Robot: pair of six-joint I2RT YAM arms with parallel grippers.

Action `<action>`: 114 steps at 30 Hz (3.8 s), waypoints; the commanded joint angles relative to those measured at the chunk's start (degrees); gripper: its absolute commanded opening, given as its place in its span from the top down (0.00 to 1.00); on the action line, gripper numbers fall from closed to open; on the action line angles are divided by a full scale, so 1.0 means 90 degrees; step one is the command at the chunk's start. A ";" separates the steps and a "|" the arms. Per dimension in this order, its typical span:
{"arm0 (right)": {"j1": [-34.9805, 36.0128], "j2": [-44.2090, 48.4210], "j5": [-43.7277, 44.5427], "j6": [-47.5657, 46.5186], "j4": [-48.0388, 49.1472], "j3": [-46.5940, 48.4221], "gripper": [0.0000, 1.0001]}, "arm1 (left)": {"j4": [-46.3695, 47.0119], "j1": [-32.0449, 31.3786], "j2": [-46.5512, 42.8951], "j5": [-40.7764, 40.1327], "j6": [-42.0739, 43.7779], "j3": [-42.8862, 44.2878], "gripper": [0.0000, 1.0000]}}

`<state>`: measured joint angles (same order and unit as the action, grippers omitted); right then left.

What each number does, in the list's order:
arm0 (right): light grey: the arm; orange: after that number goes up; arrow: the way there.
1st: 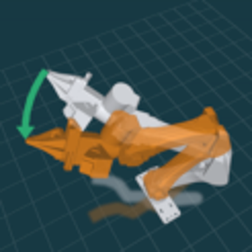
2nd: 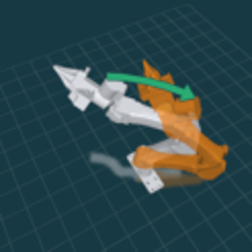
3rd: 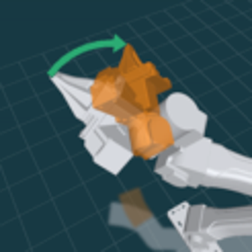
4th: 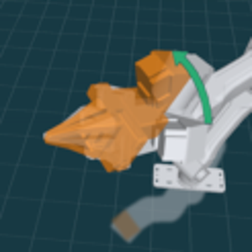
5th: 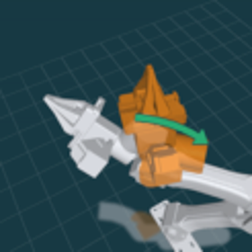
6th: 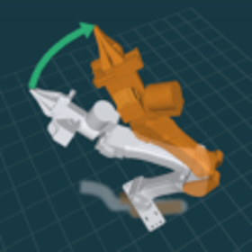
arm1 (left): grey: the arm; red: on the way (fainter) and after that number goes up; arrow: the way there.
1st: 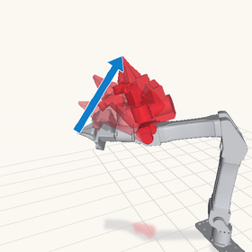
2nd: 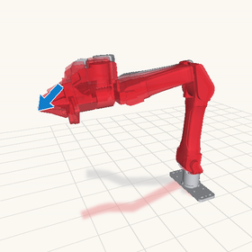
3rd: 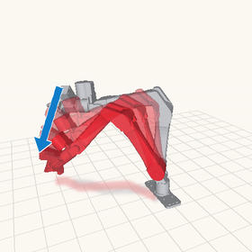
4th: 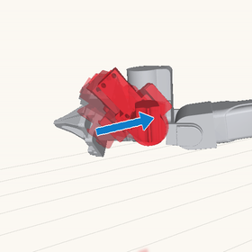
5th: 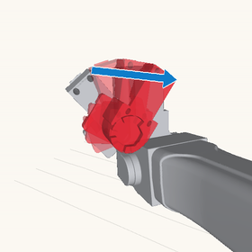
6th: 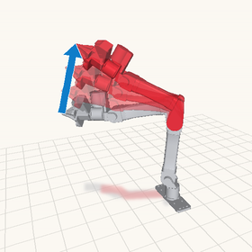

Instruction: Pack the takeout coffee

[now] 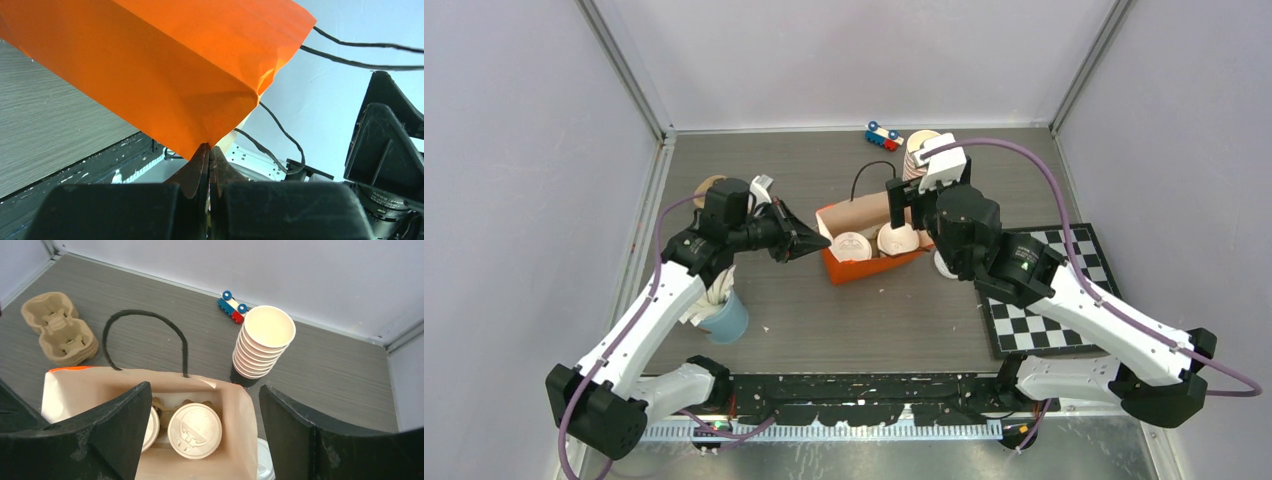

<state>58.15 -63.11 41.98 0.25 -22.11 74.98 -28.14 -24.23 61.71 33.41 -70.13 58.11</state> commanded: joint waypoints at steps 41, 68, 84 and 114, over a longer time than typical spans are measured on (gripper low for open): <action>-0.0660 -0.0024 -0.1083 0.2342 -0.2772 0.1805 0.05 | -0.3651 0.0641 0.1191 -0.1734 0.3152 0.3973 0.00; -0.0660 0.0579 -0.1366 0.2004 -0.2705 0.1301 0.06 | -0.6049 0.1019 0.0059 -0.4930 0.3648 0.3044 0.44; -0.0664 0.0670 -0.1170 0.2028 -0.2709 0.1179 0.06 | -0.5364 0.1617 0.0294 -0.4368 0.4070 0.2378 0.56; -0.0661 0.0252 -0.1217 0.1538 -0.2497 0.1337 0.06 | -0.5808 0.1618 -0.0105 -0.3580 0.4012 0.2791 0.82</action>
<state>52.38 -61.17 30.74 14.76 -47.07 85.49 -82.91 -10.00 63.02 -1.98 -32.53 85.03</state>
